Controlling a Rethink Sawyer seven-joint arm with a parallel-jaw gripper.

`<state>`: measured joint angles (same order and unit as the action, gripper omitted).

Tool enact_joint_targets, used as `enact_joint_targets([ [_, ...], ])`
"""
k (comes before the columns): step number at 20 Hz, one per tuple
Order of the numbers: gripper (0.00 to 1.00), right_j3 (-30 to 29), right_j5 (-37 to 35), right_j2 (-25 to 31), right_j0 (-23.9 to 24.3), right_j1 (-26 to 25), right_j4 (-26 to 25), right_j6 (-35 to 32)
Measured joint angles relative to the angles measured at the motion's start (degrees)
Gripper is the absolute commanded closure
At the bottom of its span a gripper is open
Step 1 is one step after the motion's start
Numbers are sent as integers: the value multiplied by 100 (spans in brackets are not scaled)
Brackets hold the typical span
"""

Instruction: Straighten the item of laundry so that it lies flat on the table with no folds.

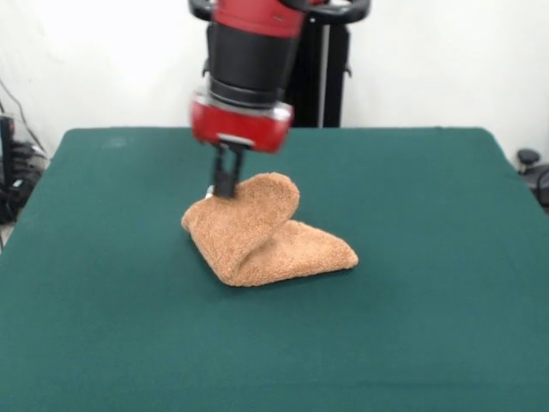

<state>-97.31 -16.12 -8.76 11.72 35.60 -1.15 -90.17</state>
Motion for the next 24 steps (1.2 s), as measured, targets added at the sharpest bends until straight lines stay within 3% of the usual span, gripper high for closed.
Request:
enact_joint_targets([
  [7,100,-94,0,-1,448,279,-226,0],
  [24,100,-130,-164,13,461,348,-376,0],
])
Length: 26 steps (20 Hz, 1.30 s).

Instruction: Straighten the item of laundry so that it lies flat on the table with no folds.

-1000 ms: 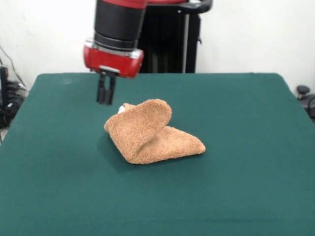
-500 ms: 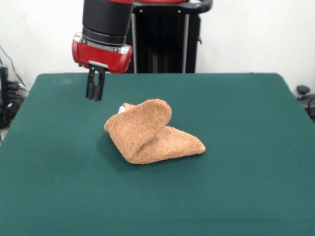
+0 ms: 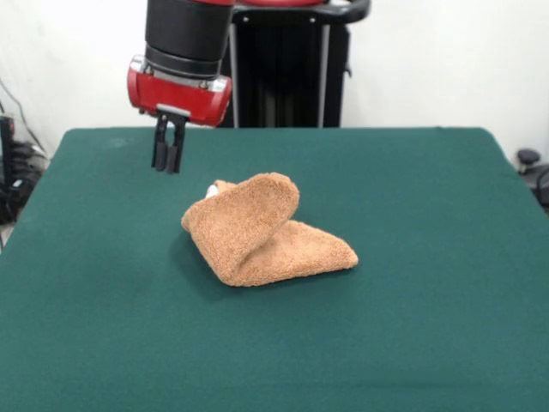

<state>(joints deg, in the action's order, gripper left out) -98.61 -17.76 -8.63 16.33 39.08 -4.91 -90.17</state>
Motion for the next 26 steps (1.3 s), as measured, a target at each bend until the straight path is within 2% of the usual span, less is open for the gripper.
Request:
enact_joint_targets([
  [11,100,-29,-1114,2,-508,598,59,0],
  [17,100,-30,-1145,-11,-883,585,170,0],
  [26,100,-22,-1119,-10,-1384,266,520,-4],
])
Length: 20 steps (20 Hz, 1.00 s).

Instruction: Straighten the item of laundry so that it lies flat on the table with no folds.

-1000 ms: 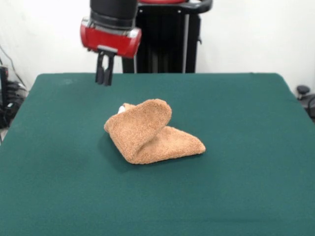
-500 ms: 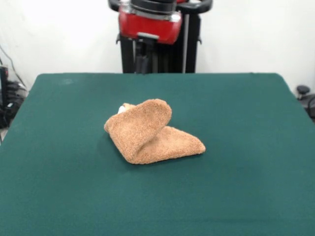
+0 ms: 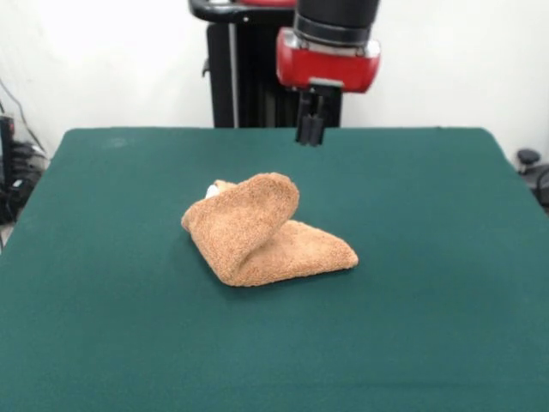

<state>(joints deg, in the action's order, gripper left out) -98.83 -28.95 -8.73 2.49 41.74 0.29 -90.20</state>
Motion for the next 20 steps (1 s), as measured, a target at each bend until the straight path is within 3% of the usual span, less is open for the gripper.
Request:
enact_joint_targets([
  [20,100,31,1506,-13,-7,-1536,246,0],
])
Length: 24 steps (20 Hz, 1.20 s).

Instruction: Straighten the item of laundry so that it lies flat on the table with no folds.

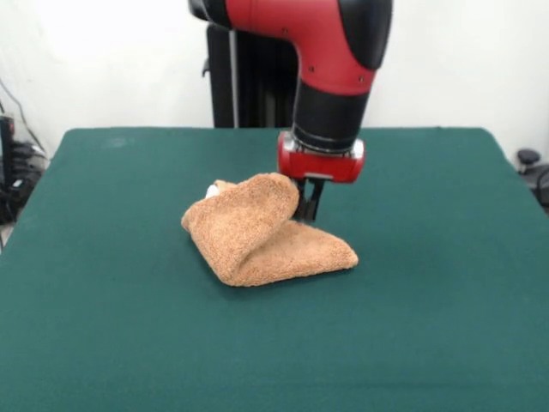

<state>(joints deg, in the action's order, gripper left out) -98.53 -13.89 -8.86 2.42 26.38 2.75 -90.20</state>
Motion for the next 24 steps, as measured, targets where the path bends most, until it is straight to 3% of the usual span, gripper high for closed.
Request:
enact_joint_targets([
  [12,100,38,121,-3,0,-418,161,0],
  [24,100,38,-244,-29,228,192,157,0],
])
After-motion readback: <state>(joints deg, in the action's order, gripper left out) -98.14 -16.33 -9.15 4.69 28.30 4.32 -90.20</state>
